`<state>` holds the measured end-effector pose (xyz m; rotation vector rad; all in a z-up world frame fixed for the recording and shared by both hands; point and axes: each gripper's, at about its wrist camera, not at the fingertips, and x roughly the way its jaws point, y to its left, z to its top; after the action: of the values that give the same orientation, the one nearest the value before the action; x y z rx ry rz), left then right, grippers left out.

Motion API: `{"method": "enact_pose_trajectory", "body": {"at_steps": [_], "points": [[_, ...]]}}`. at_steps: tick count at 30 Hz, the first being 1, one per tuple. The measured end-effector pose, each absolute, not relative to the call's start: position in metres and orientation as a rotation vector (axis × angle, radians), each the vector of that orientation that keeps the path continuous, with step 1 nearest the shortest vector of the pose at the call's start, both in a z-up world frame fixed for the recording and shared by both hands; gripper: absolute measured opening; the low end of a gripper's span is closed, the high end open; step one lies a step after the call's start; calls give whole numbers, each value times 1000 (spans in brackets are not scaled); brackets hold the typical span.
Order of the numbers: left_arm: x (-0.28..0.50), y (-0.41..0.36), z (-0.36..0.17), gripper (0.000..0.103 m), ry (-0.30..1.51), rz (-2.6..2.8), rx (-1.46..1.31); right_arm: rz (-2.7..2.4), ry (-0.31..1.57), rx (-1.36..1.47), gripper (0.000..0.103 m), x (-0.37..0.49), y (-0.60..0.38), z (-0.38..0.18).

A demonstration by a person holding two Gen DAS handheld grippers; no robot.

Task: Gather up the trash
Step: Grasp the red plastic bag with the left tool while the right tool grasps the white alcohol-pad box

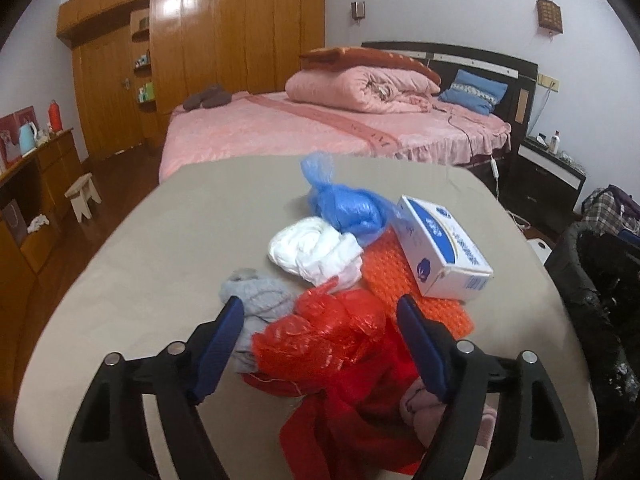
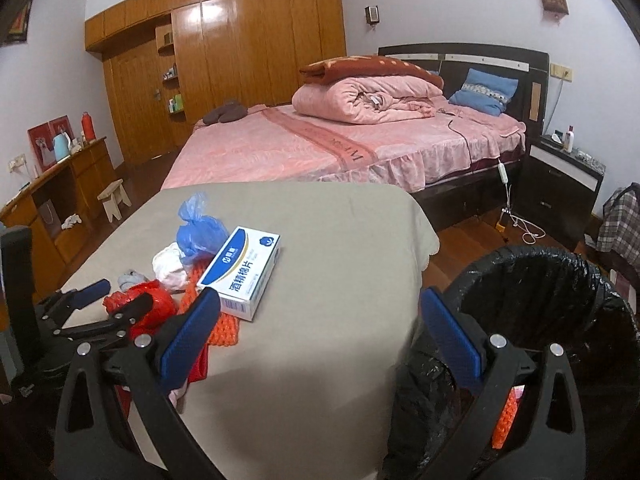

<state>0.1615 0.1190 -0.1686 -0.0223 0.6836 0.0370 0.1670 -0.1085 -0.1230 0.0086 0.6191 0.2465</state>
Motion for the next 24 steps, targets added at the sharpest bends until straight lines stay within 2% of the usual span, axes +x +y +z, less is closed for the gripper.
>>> {"method": "enact_pose_trajectory", "body": {"at_steps": [3,5,8,24], "points": [[164,114,-177,66,718,13,-18,245,628,5,98,168,-110,-126],[166,112,-179,54,734,-11,-17,246,632,3,98,170,-110,-128],[165,112,-179,42,732,-29,-29,248,636,-1,98,170,-109,-130],[157,134,-134,40,580,26,-61,268,635,20,98,188,-88,-133]]}}
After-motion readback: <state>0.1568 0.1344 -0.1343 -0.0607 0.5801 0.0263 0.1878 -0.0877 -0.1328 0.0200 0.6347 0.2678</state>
